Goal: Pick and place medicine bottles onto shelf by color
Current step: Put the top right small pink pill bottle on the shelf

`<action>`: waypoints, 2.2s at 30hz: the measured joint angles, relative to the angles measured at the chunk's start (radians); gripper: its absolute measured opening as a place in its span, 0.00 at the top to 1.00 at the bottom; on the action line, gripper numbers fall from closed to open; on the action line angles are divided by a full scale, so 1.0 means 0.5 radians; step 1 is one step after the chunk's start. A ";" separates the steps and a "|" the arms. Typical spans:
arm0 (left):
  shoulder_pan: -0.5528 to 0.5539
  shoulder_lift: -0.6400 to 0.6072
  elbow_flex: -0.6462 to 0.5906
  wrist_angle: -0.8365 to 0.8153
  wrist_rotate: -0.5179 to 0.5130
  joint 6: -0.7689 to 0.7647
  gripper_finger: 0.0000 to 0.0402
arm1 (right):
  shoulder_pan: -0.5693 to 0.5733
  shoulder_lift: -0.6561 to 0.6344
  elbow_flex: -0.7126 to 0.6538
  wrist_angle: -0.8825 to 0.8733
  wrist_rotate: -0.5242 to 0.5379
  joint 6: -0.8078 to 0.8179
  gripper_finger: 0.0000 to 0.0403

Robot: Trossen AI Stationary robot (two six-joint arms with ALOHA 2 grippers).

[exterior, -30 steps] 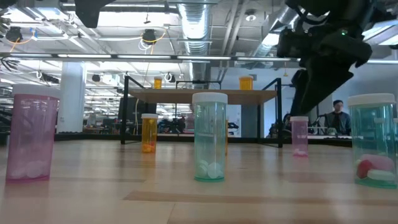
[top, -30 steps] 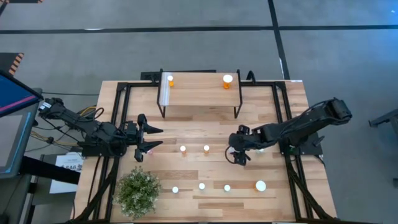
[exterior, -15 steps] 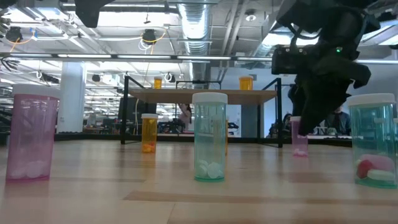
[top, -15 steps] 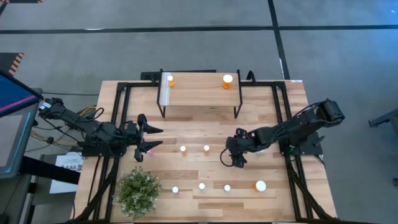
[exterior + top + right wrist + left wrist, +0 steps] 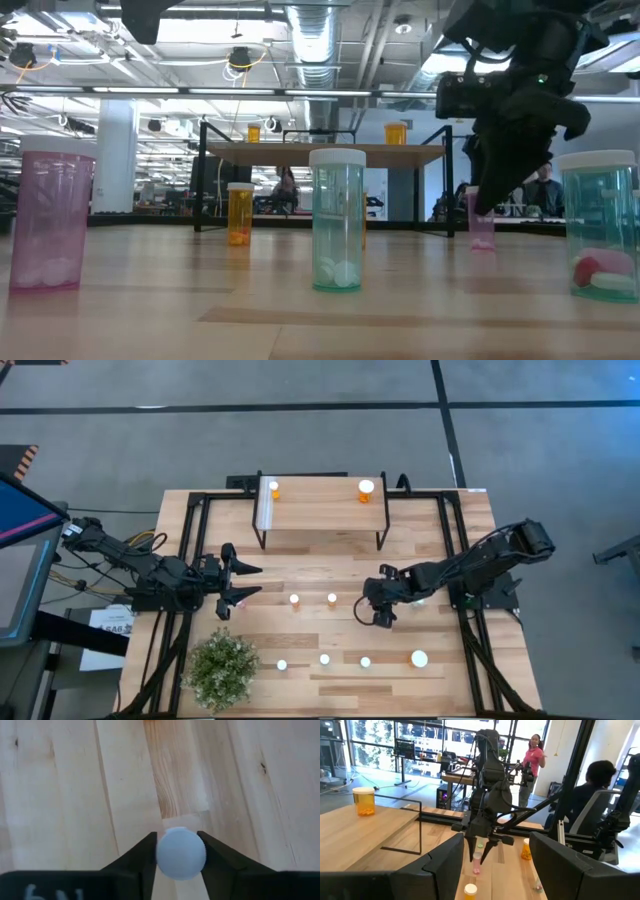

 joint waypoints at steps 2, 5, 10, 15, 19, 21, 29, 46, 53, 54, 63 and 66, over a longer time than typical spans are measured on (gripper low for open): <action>0.001 0.000 0.000 0.000 0.000 0.000 0.47 | 0.000 0.000 0.000 0.001 0.000 0.000 0.66; 0.001 0.000 0.000 0.000 0.000 0.000 0.47 | 0.000 0.001 0.048 -0.064 -0.001 -0.001 0.69; 0.000 0.000 0.000 0.000 0.000 0.000 0.47 | -0.002 0.001 0.203 -0.172 -0.001 -0.083 0.67; 0.000 0.000 0.000 0.000 0.000 -0.012 0.47 | -0.064 0.001 0.450 -0.345 -0.005 -0.225 0.65; 0.000 0.000 0.000 0.000 0.000 -0.014 0.47 | -0.175 -0.002 0.694 -0.487 -0.004 -0.401 0.66; 0.000 0.000 0.000 0.000 0.000 -0.014 0.47 | -0.263 -0.029 0.795 -0.554 -0.003 -0.509 0.67; 0.000 0.001 0.000 0.005 0.000 -0.014 0.47 | -0.838 -0.197 0.966 -0.583 -0.069 -0.774 0.65; 0.000 0.001 0.000 0.031 -0.005 0.005 0.47 | -1.412 -0.164 0.983 -0.703 -0.313 -0.935 0.64; 0.000 0.002 0.000 0.031 -0.009 -0.004 0.47 | -1.426 -0.100 0.982 -0.661 -0.311 -0.949 0.64; 0.000 0.001 0.000 0.031 -0.007 -0.005 0.47 | -1.429 -0.099 0.980 -0.684 -0.309 -0.952 0.64; 0.001 0.002 0.000 0.030 -0.005 0.008 0.47 | -1.454 -0.103 0.980 -0.678 -0.307 -0.972 0.61; 0.001 0.002 0.000 0.030 -0.004 0.008 0.47 | -1.450 -0.103 0.980 -0.672 -0.307 -0.971 0.58</action>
